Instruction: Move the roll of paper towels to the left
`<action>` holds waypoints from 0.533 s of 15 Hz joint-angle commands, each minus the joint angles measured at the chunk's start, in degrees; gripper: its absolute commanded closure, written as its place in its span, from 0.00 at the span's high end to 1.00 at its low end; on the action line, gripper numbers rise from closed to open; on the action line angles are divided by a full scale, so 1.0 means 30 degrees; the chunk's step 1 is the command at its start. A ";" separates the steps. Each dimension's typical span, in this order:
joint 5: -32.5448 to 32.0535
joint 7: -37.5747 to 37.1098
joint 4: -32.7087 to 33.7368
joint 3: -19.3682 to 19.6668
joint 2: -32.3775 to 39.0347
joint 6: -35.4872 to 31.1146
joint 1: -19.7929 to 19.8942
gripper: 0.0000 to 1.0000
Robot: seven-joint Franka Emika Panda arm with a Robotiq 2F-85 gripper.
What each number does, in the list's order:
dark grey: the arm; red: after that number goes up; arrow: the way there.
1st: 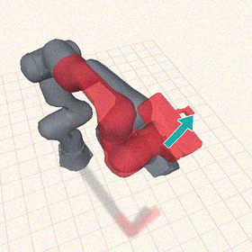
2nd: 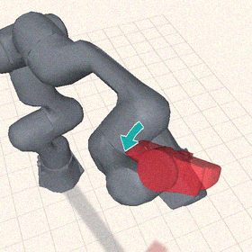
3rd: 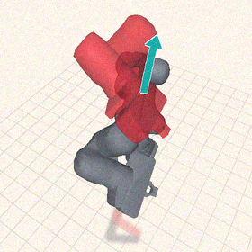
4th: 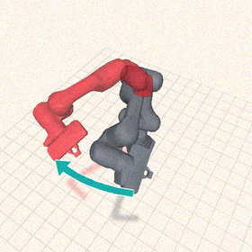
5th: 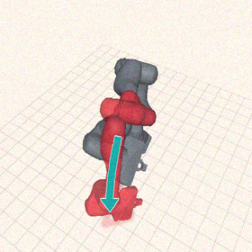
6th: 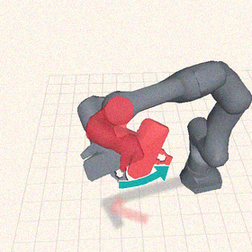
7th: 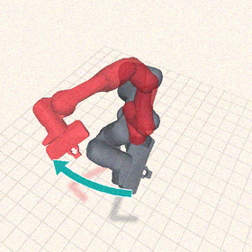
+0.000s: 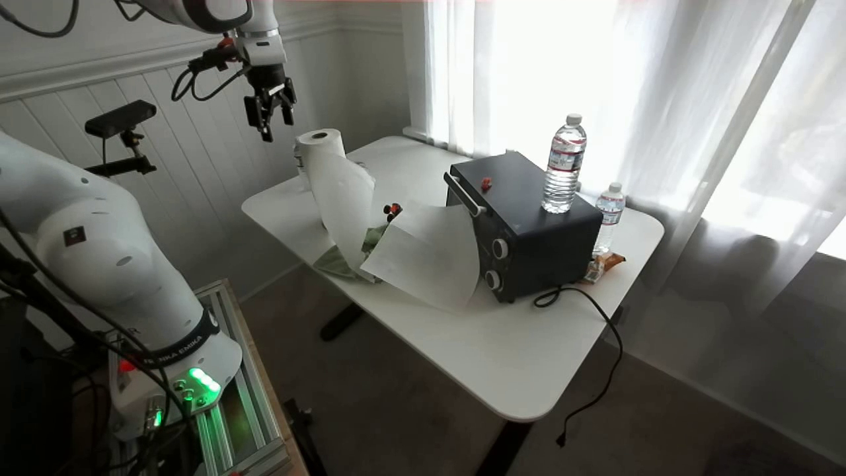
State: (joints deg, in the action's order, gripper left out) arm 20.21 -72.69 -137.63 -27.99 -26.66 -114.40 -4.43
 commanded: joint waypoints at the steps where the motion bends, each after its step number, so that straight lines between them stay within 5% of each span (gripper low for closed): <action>1: -0.0594 -0.0610 0.0047 0.0890 0.0541 -0.0210 -0.1042 1.00; 8: -0.0675 -0.0882 0.0355 0.0922 0.0989 -0.0236 -0.1101 1.00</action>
State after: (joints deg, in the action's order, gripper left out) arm 19.52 -74.27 -136.54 -27.83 -24.32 -114.80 -4.79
